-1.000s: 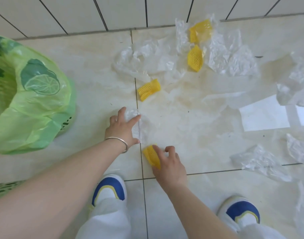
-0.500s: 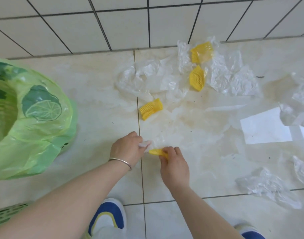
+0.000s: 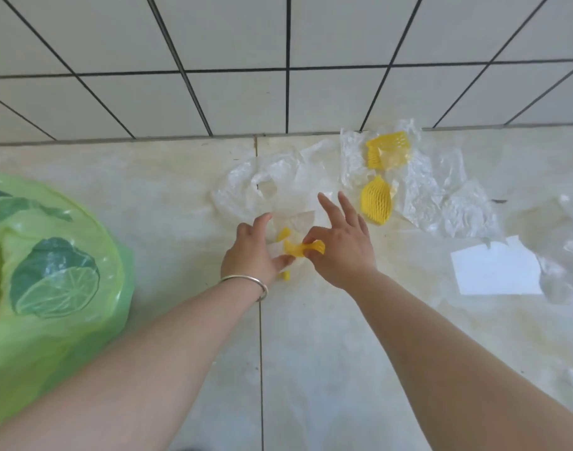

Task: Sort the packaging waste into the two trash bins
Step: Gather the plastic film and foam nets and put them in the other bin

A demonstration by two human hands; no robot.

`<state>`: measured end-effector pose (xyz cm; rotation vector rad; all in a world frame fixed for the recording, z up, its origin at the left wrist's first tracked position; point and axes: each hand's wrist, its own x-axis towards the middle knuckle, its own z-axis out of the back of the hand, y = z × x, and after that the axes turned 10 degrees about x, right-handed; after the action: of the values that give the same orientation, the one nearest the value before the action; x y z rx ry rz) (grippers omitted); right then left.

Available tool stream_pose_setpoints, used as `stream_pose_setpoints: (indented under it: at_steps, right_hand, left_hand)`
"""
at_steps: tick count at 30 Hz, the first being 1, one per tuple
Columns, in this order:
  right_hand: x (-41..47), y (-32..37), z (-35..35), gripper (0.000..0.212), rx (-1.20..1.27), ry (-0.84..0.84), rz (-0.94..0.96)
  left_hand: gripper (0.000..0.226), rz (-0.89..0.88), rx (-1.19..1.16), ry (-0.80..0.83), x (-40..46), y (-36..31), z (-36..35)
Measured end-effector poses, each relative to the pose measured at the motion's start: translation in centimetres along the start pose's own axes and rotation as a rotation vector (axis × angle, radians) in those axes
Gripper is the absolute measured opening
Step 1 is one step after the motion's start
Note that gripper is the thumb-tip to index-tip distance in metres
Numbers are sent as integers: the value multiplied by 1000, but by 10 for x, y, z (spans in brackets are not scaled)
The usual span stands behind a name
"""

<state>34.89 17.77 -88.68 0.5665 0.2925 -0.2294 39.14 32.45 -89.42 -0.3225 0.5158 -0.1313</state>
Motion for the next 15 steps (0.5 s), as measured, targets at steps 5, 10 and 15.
stream_pose_setpoints:
  at_steps: [5,10,15]
  right_hand:
    - [35,-1,-9,16,-81,215,12]
    - [37,1,-25,24,-83,180,77]
    - [18,3,-47,28,156,-16,-6]
  left_hand:
    - [98,79,133,61,19,10,-10]
    - [70,15,82,18,20,9,-19]
    - [44,-21,154,-16,4,3,-40]
